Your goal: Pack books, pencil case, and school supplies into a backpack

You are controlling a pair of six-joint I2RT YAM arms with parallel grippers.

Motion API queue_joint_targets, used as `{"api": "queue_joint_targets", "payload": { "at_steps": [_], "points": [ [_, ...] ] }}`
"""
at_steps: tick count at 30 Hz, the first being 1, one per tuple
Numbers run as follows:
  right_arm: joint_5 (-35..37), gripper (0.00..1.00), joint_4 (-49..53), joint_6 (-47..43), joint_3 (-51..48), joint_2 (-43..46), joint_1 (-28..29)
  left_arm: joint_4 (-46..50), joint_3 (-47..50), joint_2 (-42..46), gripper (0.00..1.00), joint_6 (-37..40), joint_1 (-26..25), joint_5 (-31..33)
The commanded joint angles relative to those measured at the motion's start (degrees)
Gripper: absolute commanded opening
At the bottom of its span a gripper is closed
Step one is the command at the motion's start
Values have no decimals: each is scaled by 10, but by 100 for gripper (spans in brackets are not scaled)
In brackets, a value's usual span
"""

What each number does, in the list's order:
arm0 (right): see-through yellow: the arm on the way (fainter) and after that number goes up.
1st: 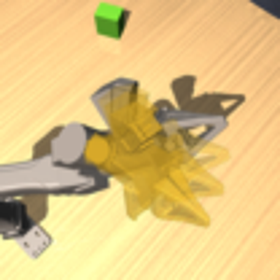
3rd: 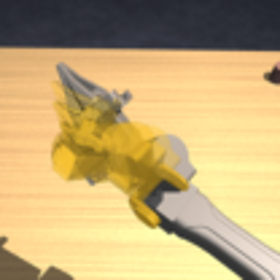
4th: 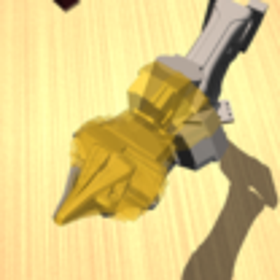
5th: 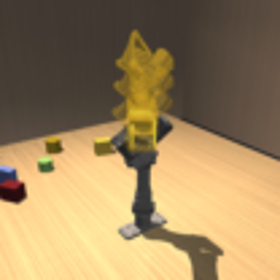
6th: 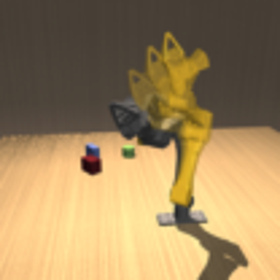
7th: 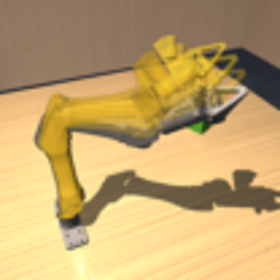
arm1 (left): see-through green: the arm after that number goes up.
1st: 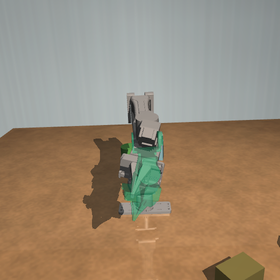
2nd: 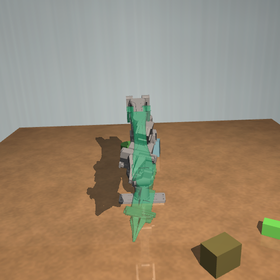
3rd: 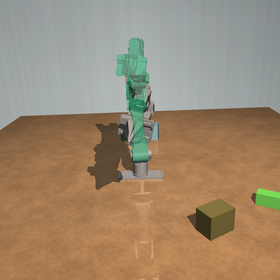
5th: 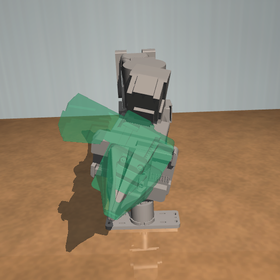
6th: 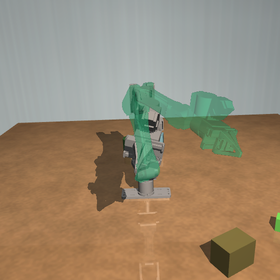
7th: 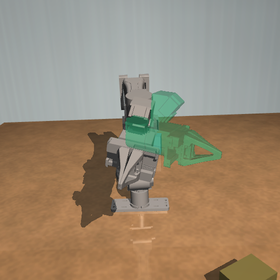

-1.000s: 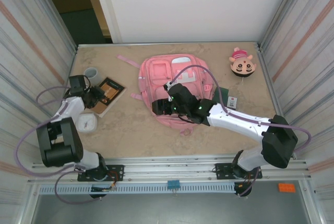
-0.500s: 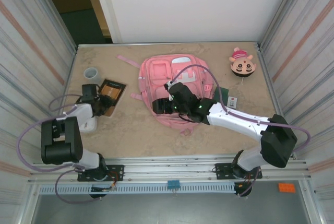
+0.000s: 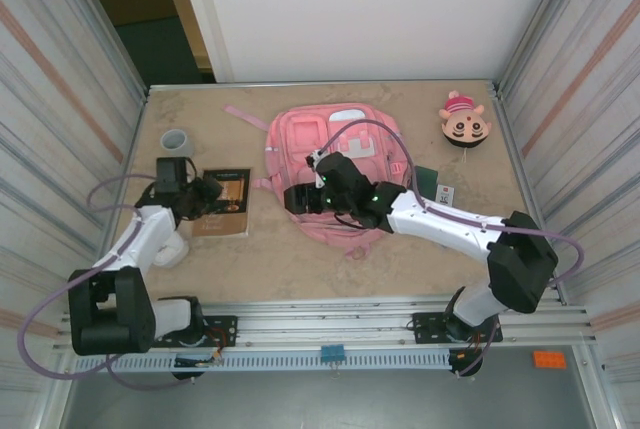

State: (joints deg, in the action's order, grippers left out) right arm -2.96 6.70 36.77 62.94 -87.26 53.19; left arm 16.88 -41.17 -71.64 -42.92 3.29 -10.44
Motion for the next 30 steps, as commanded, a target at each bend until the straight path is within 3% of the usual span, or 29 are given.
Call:
{"api": "queue_joint_targets", "payload": {
  "at_steps": [1, 7, 13, 20, 24, 30],
  "points": [
    [-15, 69, -7, -14, 31, -27, 3, 14, -31, -50, 36, 48, 14, -20],
    [-21, 69, -10, -11, 43, -41, 5, -39, -36, -153, 29, 23, 11, -52],
    [-20, 69, -1, -9, 35, -42, 3, -64, 20, -168, 29, 4, -18, -57],
    [-25, 70, -23, -5, 27, -38, 6, -70, 140, -61, 30, -74, -97, -52],
    [-41, 70, -28, 0, 32, -47, 8, -14, 164, 23, 31, -103, -150, -20],
    [-67, 69, -1, 0, 62, -67, 13, 39, 154, 133, 42, -84, -153, -22]
  ]
}}
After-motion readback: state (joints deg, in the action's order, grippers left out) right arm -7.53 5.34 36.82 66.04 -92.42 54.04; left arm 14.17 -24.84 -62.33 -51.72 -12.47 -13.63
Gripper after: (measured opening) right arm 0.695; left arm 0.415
